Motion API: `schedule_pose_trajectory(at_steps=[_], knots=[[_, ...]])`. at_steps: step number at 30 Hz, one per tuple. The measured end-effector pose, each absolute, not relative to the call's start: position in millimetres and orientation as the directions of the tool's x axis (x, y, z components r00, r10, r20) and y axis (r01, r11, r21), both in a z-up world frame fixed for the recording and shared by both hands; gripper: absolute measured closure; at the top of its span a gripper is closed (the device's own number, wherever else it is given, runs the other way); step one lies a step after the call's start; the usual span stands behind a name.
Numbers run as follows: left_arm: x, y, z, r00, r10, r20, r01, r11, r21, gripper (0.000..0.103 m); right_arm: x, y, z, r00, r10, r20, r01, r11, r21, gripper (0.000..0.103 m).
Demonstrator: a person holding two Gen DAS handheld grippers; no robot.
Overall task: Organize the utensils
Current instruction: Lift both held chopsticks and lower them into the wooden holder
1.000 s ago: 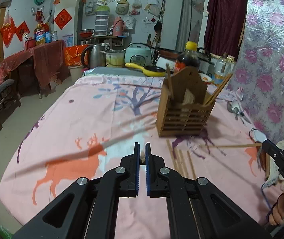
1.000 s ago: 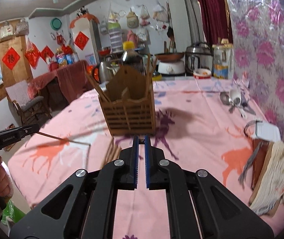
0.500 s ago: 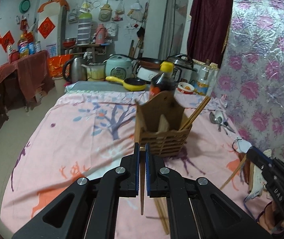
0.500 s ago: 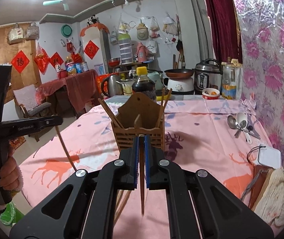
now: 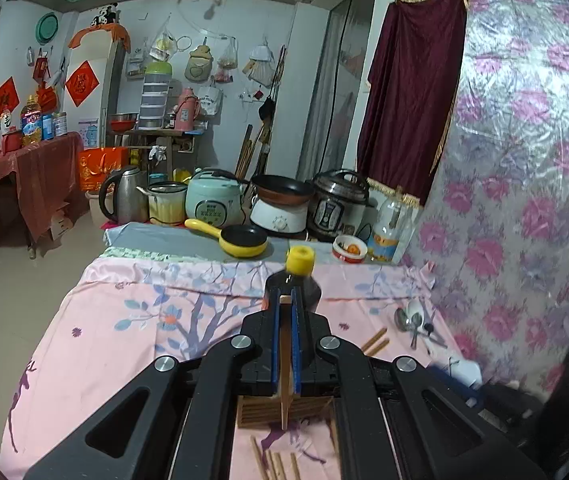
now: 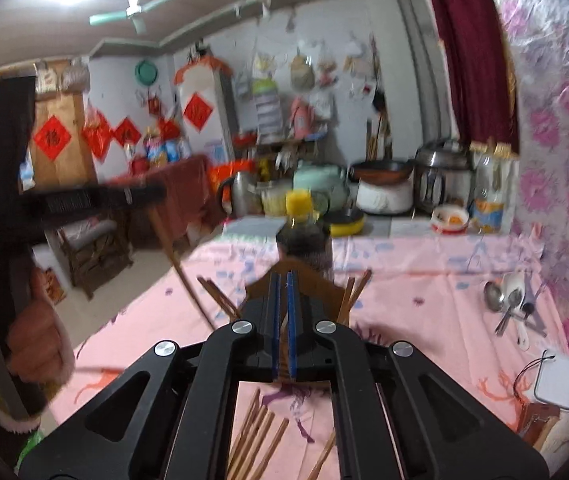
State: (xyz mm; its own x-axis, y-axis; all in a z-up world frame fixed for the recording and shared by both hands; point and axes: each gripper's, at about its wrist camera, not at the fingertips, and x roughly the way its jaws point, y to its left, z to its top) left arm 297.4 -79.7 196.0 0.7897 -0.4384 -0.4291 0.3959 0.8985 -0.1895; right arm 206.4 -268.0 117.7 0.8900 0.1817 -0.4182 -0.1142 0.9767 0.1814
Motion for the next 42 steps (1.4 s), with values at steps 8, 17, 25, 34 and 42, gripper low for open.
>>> schedule_pose_trajectory(at_steps=[8, 17, 25, 34, 42], knots=[[306.1, -76.4, 188.5, 0.778, -0.445, -0.444, 0.400, 0.895, -0.197, 0.097, 248.7, -316.5, -0.1, 0.709, 0.181, -0.682, 0.052, 0.951, 0.306, 0.079], [309.2, -77.0, 181.4, 0.780, -0.426, -0.458, 0.386, 0.904, -0.183, 0.097, 306.1, -333.2, -81.2, 0.523, 0.308, -0.795, 0.184, 0.870, 0.458, 0.079], [315.3, -77.1, 175.2, 0.779, -0.413, -0.472, 0.377, 0.910, -0.173, 0.097, 333.4, -343.9, -104.8, 0.467, 0.370, -0.804, 0.244, 0.820, 0.518, 0.086], [313.8, -76.5, 178.6, 0.781, -0.407, -0.473, 0.379, 0.912, -0.159, 0.097, 267.0, -352.7, -41.9, 0.620, 0.316, -0.718, 0.154, 0.849, 0.506, 0.097], [310.5, -85.2, 205.1, 0.800, -0.416, -0.433, 0.391, 0.908, -0.151, 0.097, 220.3, -318.8, 93.0, 0.838, 0.267, -0.475, -0.062, 0.913, 0.402, 0.097]])
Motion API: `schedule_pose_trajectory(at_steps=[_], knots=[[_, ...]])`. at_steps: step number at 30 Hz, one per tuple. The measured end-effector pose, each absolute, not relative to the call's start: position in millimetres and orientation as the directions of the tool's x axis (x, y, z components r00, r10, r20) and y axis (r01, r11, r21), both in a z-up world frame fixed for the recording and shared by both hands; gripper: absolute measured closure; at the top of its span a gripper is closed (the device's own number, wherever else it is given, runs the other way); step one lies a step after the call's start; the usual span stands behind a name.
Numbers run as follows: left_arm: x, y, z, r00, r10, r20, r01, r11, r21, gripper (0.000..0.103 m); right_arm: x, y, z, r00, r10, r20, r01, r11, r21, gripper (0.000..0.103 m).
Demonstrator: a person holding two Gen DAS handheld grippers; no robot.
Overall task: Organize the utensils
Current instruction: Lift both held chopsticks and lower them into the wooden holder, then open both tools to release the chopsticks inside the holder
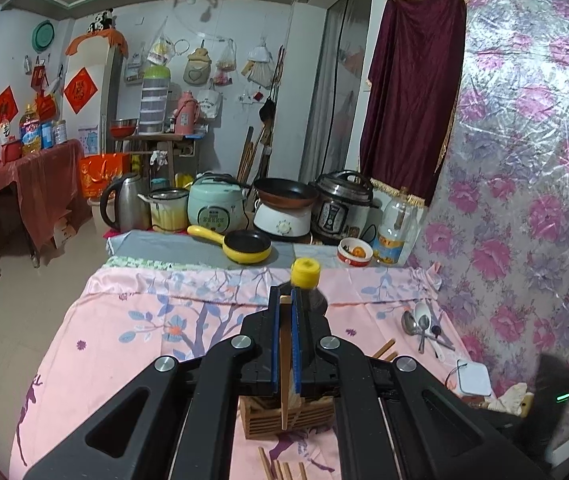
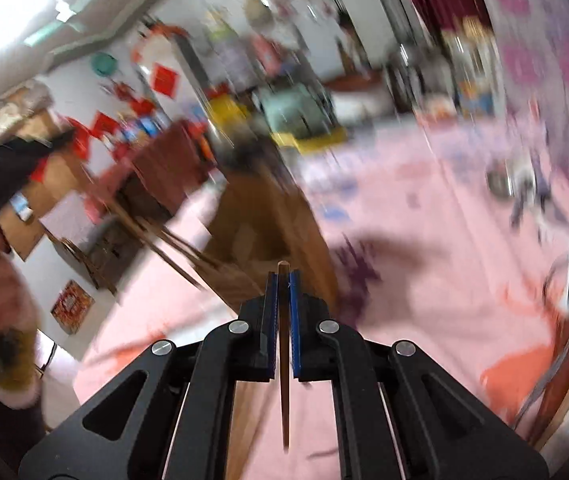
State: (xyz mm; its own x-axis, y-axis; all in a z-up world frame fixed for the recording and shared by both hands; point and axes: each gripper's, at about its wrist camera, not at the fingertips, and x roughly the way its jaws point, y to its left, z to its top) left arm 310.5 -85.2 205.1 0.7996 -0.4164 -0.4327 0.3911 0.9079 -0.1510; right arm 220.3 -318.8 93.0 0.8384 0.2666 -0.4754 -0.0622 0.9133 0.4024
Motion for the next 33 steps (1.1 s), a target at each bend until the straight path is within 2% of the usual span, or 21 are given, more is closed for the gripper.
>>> schedule_pose_trajectory(at_steps=[5, 10, 15, 21, 22, 23, 24, 25, 26, 30, 31, 32, 33], knots=[[316.8, -91.1, 218.7, 0.831, -0.387, -0.400, 0.369, 0.921, -0.125, 0.097, 230.6, -308.1, 155.7, 0.926, 0.209, -0.313, -0.087, 0.928, 0.362, 0.097], [333.2, -91.2, 220.7, 0.841, -0.380, -0.386, 0.355, 0.925, -0.138, 0.097, 254.6, -301.1, 178.7, 0.963, 0.130, -0.236, -0.051, 0.949, 0.312, 0.097], [353.7, -92.8, 204.0, 0.839, -0.373, -0.397, 0.343, 0.928, -0.146, 0.097, 278.9, -294.9, 158.6, 0.967, 0.053, -0.249, 0.016, 0.964, 0.267, 0.097], [376.0, -93.5, 174.8, 0.822, -0.374, -0.430, 0.339, 0.927, -0.158, 0.097, 304.9, -297.6, 122.4, 0.943, 0.066, -0.326, 0.026, 0.963, 0.268, 0.096], [378.3, -93.1, 169.2, 0.816, -0.381, -0.434, 0.345, 0.925, -0.161, 0.097, 307.8, -296.0, 117.3, 0.937, 0.083, -0.340, 0.009, 0.966, 0.260, 0.094], [379.7, -92.7, 164.2, 0.814, -0.380, -0.440, 0.345, 0.925, -0.161, 0.095, 308.2, -294.9, 114.4, 0.935, 0.087, -0.345, 0.003, 0.967, 0.254, 0.092], [381.0, -92.9, 159.7, 0.813, -0.368, -0.451, 0.336, 0.929, -0.153, 0.088, 306.9, -294.5, 111.9, 0.936, 0.082, -0.343, 0.006, 0.968, 0.250, 0.089], [381.1, -92.0, 157.1, 0.815, -0.357, -0.456, 0.326, 0.934, -0.148, 0.062, 305.5, -295.6, 111.5, 0.937, 0.078, -0.341, 0.010, 0.969, 0.248, 0.081], [380.2, -89.8, 155.1, 0.824, -0.343, -0.452, 0.311, 0.939, -0.146, 0.047, 304.3, -297.0, 111.9, 0.938, 0.077, -0.339, 0.012, 0.968, 0.251, 0.079], [373.5, -84.5, 154.5, 0.839, -0.312, -0.445, 0.284, 0.950, -0.130, 0.046, 292.2, -301.5, 120.6, 0.946, 0.064, -0.316, 0.024, 0.964, 0.266, 0.072], [370.7, -81.5, 155.8, 0.843, -0.305, -0.444, 0.275, 0.952, -0.132, 0.043, 286.9, -302.4, 124.4, 0.950, 0.055, -0.307, 0.030, 0.963, 0.267, 0.062], [368.5, -79.4, 157.9, 0.846, -0.299, -0.442, 0.267, 0.954, -0.134, 0.035, 282.7, -302.9, 127.1, 0.953, 0.043, -0.300, 0.041, 0.963, 0.267, 0.056], [365.5, -76.3, 160.0, 0.850, -0.292, -0.439, 0.258, 0.956, -0.137, 0.031, 277.6, -303.6, 129.7, 0.956, 0.028, -0.291, 0.054, 0.961, 0.270, 0.040]])
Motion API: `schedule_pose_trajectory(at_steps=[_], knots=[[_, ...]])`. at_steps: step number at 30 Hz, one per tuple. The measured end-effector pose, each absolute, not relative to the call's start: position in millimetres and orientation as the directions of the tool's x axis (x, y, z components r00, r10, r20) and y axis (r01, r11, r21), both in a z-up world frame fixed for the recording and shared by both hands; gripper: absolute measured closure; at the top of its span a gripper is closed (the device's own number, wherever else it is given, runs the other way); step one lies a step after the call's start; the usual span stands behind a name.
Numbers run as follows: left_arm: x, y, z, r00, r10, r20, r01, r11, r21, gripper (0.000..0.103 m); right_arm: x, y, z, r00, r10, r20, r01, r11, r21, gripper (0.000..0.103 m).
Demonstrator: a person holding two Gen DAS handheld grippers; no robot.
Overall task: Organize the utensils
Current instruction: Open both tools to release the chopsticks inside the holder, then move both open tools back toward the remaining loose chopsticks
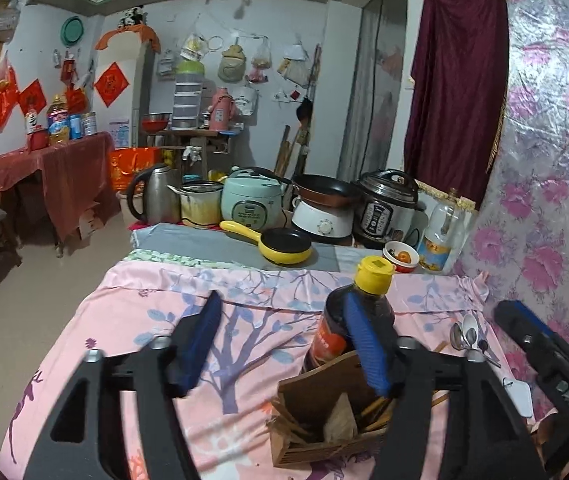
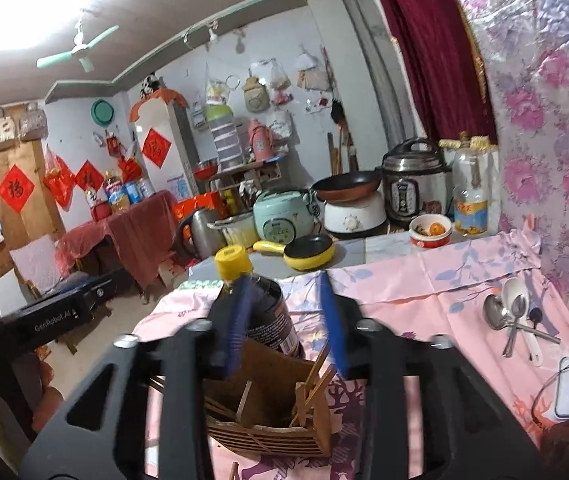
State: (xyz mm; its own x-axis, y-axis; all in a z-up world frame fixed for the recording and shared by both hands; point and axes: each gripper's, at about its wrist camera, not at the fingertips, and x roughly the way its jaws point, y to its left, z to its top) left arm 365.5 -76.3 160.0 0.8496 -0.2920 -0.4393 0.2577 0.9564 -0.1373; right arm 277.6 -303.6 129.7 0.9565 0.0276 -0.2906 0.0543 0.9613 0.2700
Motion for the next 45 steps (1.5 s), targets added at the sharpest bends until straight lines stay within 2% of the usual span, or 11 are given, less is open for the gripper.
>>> schedule_pose_trajectory(at_steps=[1, 2, 4, 6, 15, 21, 26, 33, 45], knots=[[361.2, -72.3, 162.6, 0.856, -0.283, -0.433, 0.244, 0.959, -0.144, 0.022, 270.2, -305.3, 132.6, 0.961, 0.005, -0.276, 0.075, 0.957, 0.279, 0.026], [356.5, -68.0, 164.6, 0.863, -0.273, -0.425, 0.230, 0.961, -0.151, 0.015, 261.9, -306.8, 135.0, 0.966, -0.011, -0.259, 0.089, 0.952, 0.293, 0.021], [345.4, -58.6, 169.5, 0.875, -0.254, -0.412, 0.204, 0.966, -0.160, 0.009, 245.3, -310.1, 139.0, 0.975, -0.026, -0.222, 0.099, 0.941, 0.325, 0.011], [332.0, -49.4, 174.2, 0.882, -0.237, -0.407, 0.186, 0.969, -0.161, 0.009, 233.0, -311.5, 142.1, 0.977, -0.032, -0.209, 0.104, 0.934, 0.342, 0.007], [256.7, -20.2, 165.4, 0.905, -0.157, -0.395, 0.118, 0.986, -0.122, 0.006, 169.5, -280.8, 138.5, 0.974, -0.011, -0.227, 0.070, 0.964, 0.256, 0.007], [184.0, -20.9, 124.1, 0.918, -0.047, -0.394, 0.057, 0.998, 0.015, 0.006, 110.5, -244.1, 115.2, 0.972, -0.046, -0.232, 0.075, 0.990, 0.117, 0.007], [133.9, -13.6, 101.7, 0.919, -0.032, -0.392, 0.047, 0.998, 0.029, 0.006, 68.8, -229.3, 94.0, 0.966, -0.070, -0.249, 0.087, 0.994, 0.061, 0.007], [75.9, 2.4, 93.6, 0.925, -0.022, -0.378, 0.019, 1.000, -0.011, 0.006, 15.7, -226.1, 73.2, 0.966, -0.082, -0.244, 0.105, 0.991, 0.082, 0.007], [11.5, -4.3, 88.7, 0.949, 0.020, -0.316, -0.011, 0.999, 0.030, 0.006, -25.9, -223.4, 38.6, 0.948, -0.023, -0.317, 0.070, 0.988, 0.137, 0.007]])
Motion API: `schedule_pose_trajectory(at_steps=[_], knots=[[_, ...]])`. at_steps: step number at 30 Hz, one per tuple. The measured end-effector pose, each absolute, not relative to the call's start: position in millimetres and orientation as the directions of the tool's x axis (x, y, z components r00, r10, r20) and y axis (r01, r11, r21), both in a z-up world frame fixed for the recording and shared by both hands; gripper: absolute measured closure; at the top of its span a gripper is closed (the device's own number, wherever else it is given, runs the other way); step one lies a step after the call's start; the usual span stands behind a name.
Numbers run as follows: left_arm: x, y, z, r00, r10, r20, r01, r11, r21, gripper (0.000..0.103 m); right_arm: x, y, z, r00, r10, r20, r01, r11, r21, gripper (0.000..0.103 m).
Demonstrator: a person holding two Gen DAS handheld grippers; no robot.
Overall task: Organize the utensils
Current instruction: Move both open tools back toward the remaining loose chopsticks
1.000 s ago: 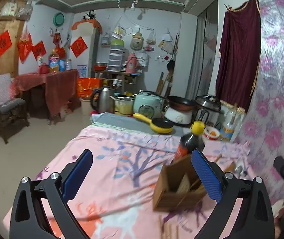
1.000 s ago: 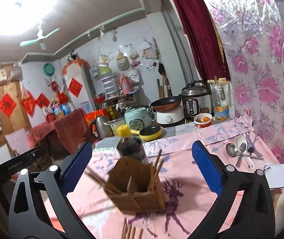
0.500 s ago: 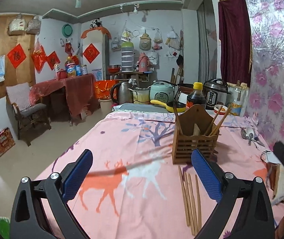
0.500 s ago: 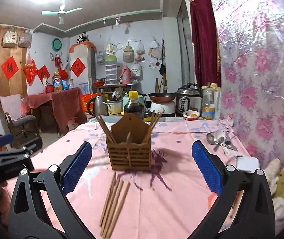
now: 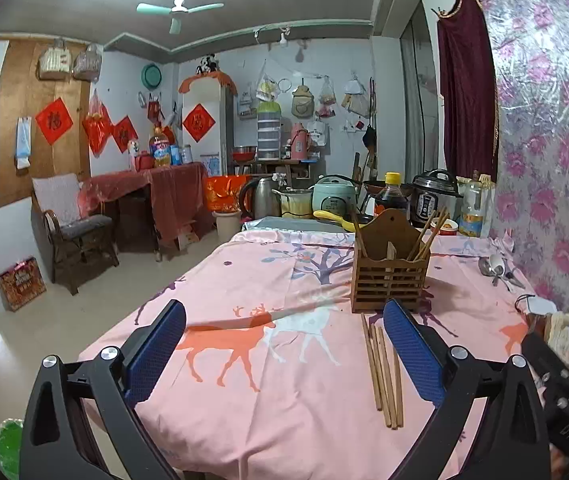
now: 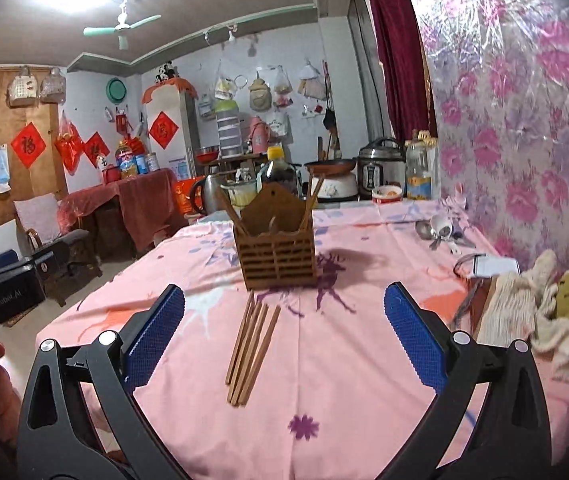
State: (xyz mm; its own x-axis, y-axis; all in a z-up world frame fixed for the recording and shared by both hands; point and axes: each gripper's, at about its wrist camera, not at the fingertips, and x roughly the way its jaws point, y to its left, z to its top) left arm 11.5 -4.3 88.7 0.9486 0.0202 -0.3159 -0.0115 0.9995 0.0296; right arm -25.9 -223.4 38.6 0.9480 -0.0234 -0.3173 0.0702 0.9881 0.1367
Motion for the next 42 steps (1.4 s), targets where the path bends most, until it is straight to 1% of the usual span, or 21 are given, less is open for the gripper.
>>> schedule_pose_trajectory(at_steps=[6, 11, 18, 29, 36, 40, 42], knots=[[5.2, -18.1, 82.3, 0.955, 0.032, -0.294, -0.007, 0.996, 0.084, 0.006, -23.6, -219.2, 20.0, 0.933, -0.035, -0.357, 0.076, 0.992, 0.102, 0.007], [14.4, -20.4, 72.9, 0.948, 0.022, -0.316, 0.006, 0.996, 0.088, 0.006, -17.9, -214.9, 8.0, 0.926, -0.045, -0.375, 0.079, 0.994, 0.076, 0.007], [36.9, -20.2, 51.0, 0.923, 0.028, -0.383, 0.005, 0.996, 0.087, 0.006, -4.6, -217.6, -13.0, 0.904, -0.070, -0.422, 0.102, 0.993, 0.054, 0.007], [81.3, -21.1, 3.1, 0.856, 0.043, -0.515, 0.007, 0.995, 0.095, 0.006, 17.1, -231.6, -46.6, 0.860, -0.082, -0.504, 0.135, 0.988, 0.070, 0.007], [112.2, -11.4, -28.4, 0.807, 0.075, -0.586, -0.020, 0.995, 0.099, 0.006, 29.6, -217.0, -64.8, 0.839, -0.060, -0.540, 0.076, 0.997, 0.008, 0.007], [129.6, 8.6, -47.6, 0.758, 0.071, -0.648, -0.048, 0.997, 0.052, 0.006, 34.8, -203.8, -70.4, 0.831, -0.028, -0.555, 0.023, 1.000, -0.016, 0.007], [134.0, 15.6, -55.0, 0.746, 0.072, -0.662, -0.059, 0.997, 0.042, 0.006, 36.7, -198.2, -72.4, 0.828, -0.012, -0.560, 0.000, 1.000, -0.022, 0.007]])
